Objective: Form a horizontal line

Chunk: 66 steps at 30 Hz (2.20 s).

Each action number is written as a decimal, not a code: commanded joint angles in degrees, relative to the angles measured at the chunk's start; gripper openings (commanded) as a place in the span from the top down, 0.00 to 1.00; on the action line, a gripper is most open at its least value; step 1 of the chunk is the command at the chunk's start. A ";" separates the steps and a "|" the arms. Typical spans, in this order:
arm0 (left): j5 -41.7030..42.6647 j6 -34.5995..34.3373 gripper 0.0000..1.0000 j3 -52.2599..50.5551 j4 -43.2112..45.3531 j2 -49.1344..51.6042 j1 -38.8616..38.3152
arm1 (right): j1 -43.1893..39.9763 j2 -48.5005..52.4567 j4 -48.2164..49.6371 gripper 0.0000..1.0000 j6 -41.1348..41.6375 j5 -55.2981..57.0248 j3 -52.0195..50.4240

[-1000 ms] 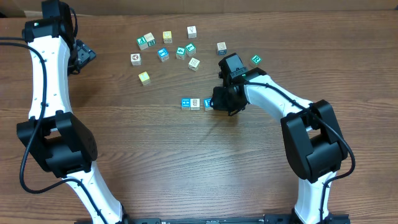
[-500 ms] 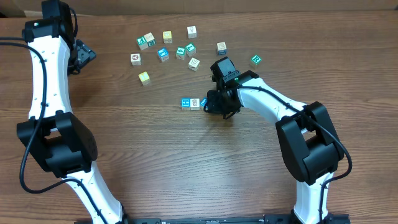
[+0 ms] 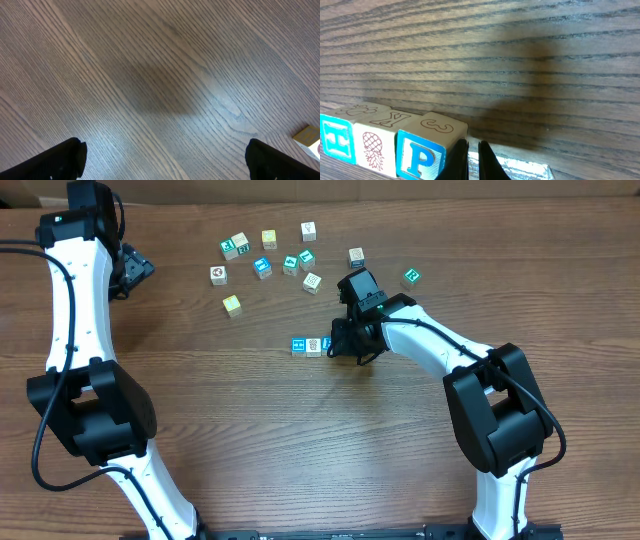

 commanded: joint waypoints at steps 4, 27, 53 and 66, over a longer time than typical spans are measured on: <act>-0.61 0.26 0.00 0.37 -0.11 -0.44 -0.48 | -0.20 0.46 1.09 0.96 -0.02 0.76 -0.31; -0.61 0.26 0.00 0.37 -0.11 -0.44 -0.48 | -3.10 0.33 -3.58 0.96 -4.70 6.91 7.80; -0.61 0.26 0.00 0.37 -0.11 -0.44 -0.48 | 1.16 2.86 2.49 0.96 -18.08 5.25 8.76; -0.61 0.26 0.00 0.37 -0.11 -0.44 -0.48 | 1.22 4.48 0.48 0.96 -17.92 2.64 8.76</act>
